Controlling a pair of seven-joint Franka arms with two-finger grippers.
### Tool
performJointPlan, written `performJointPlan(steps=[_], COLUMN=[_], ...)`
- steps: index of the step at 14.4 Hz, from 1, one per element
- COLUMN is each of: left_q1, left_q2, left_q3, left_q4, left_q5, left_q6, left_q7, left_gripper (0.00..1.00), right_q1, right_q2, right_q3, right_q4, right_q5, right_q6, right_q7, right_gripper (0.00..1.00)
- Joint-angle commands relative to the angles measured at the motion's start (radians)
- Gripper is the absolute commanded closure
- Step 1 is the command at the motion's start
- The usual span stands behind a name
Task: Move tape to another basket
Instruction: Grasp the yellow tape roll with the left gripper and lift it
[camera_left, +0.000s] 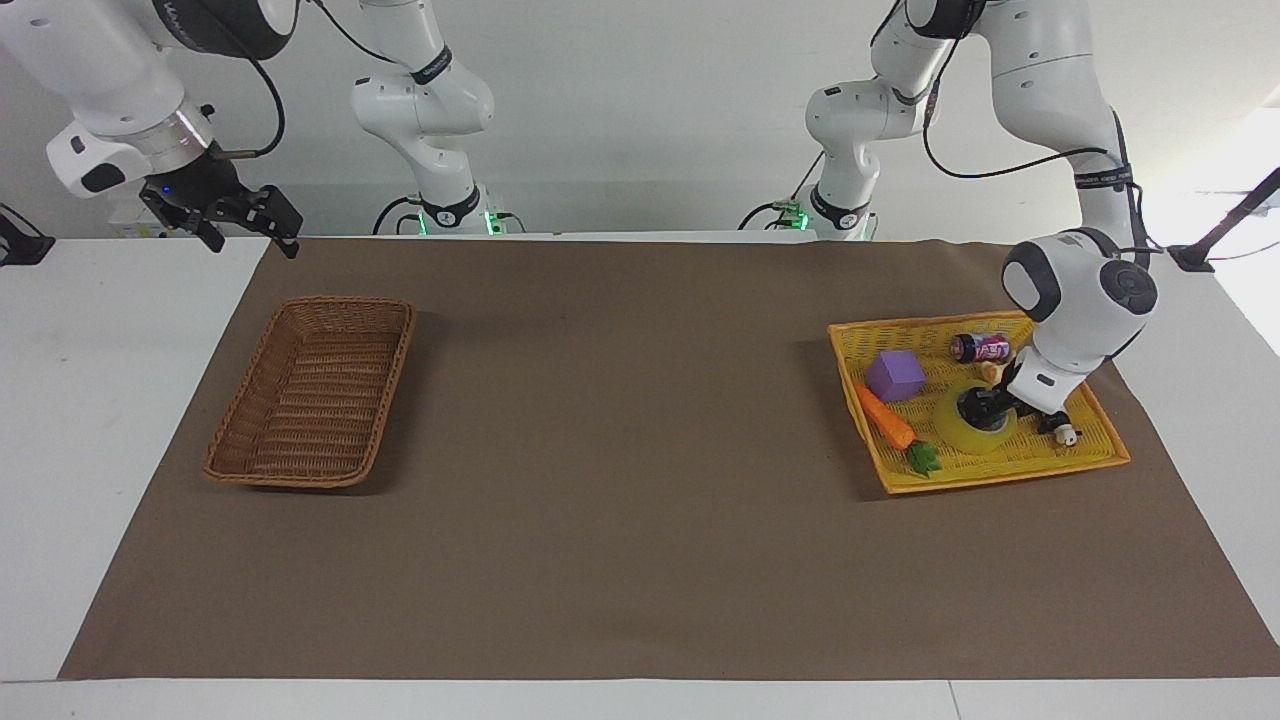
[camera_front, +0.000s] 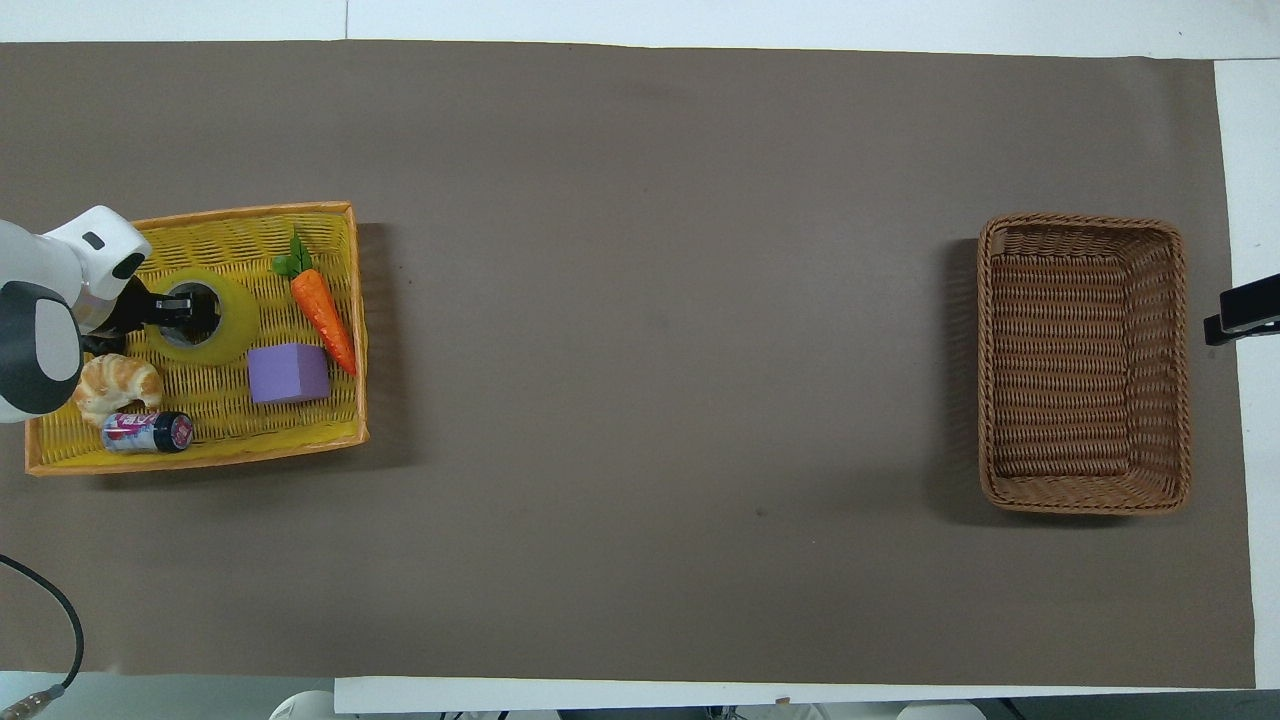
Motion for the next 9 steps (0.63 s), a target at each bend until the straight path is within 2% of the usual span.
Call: performJointPlan(steps=[1,2,6,9], left_q1=[0.01,0.01,-0.007,-0.119], left_q2=[-0.003,0.003,0.005,-0.011], left_q3=[0.0,0.0,-0.006,-0.009], left_q4=[0.016,0.045,0.287,0.426], left_q5=[0.006,0.006,-0.008,-0.084], left_q6=[-0.006,-0.039,-0.305,-0.472], left_q7=[0.019,0.019,-0.004,-0.194], left_gripper=[1.0,1.0,1.0,1.0], right_q1=[-0.001,-0.001,-0.002,-0.001], right_q2=[-0.007,-0.007,-0.007,-0.007], right_q3=[0.0,0.0,0.0,0.0], right_q4=[-0.008,-0.008,-0.008,-0.008], right_q5=[-0.006,-0.006,-0.006,-0.006], right_q6=[-0.003,-0.003,-0.003,-0.003], right_q7=[-0.013,-0.013,-0.013,-0.013], right_gripper=[0.01,0.01,0.01,0.01])
